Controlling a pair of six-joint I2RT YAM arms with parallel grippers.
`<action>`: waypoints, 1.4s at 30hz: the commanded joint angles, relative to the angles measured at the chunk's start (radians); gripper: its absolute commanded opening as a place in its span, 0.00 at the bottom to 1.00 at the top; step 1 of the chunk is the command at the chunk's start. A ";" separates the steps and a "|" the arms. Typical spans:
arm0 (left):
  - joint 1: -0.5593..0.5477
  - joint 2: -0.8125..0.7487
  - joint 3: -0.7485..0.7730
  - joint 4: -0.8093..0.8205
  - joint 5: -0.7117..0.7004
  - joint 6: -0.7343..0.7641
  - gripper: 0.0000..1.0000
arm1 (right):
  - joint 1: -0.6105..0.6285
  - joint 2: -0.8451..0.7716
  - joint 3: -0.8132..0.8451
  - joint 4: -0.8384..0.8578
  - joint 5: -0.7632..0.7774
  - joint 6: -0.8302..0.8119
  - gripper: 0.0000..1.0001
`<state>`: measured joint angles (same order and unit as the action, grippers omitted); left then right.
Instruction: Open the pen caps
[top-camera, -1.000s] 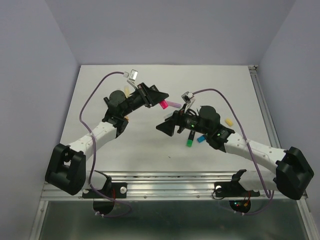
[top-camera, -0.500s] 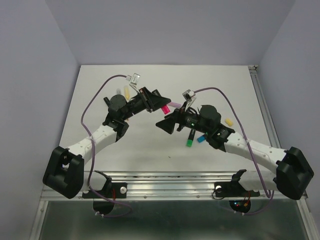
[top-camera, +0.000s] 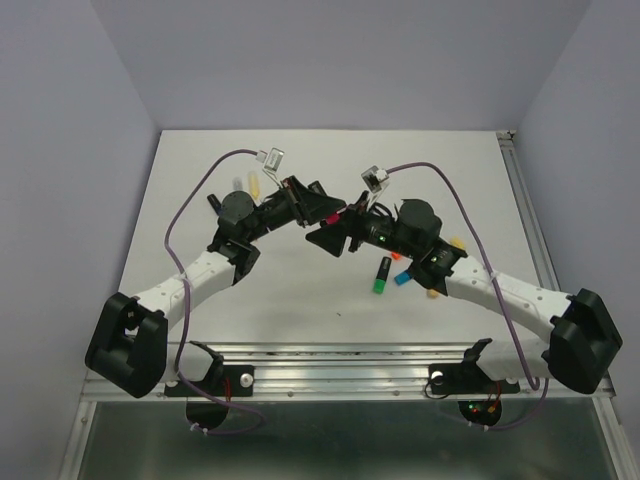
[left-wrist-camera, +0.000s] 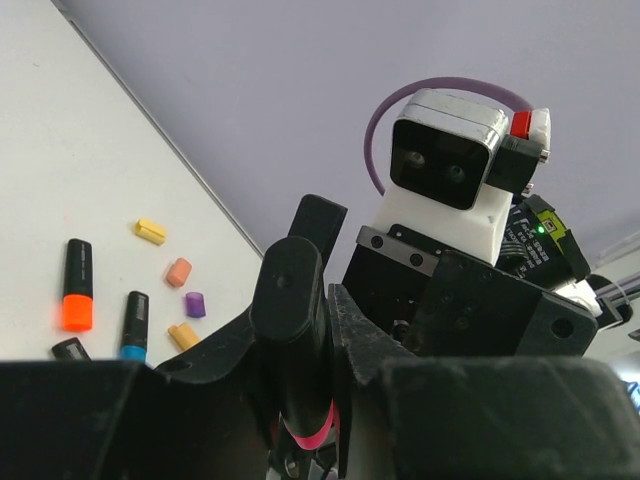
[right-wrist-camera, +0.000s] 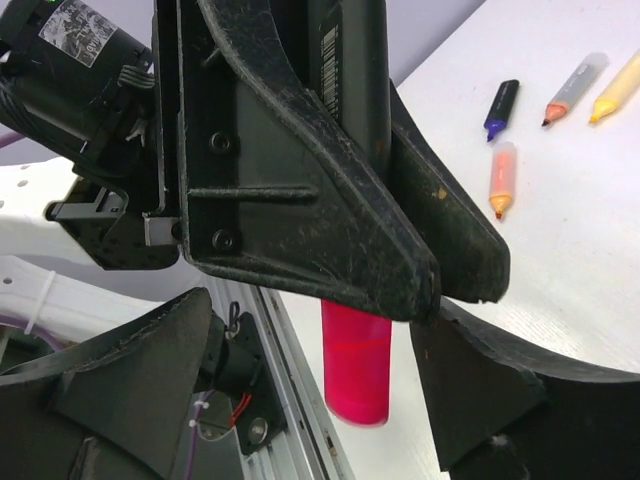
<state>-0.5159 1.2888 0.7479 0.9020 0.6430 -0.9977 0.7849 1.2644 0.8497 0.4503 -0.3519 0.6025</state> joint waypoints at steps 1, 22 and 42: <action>-0.009 -0.020 -0.007 0.086 0.027 -0.001 0.00 | -0.003 0.019 0.077 0.059 -0.050 0.028 0.81; -0.009 0.015 0.010 0.074 0.078 0.025 0.00 | -0.003 0.024 0.098 0.030 -0.068 0.039 0.36; 0.229 0.299 0.402 -0.138 -0.089 0.195 0.00 | 0.091 -0.054 -0.271 0.218 -0.299 0.029 0.01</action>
<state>-0.4778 1.4921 0.9638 0.7502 0.9012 -0.9119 0.7414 1.3003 0.7124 0.6365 -0.3809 0.6304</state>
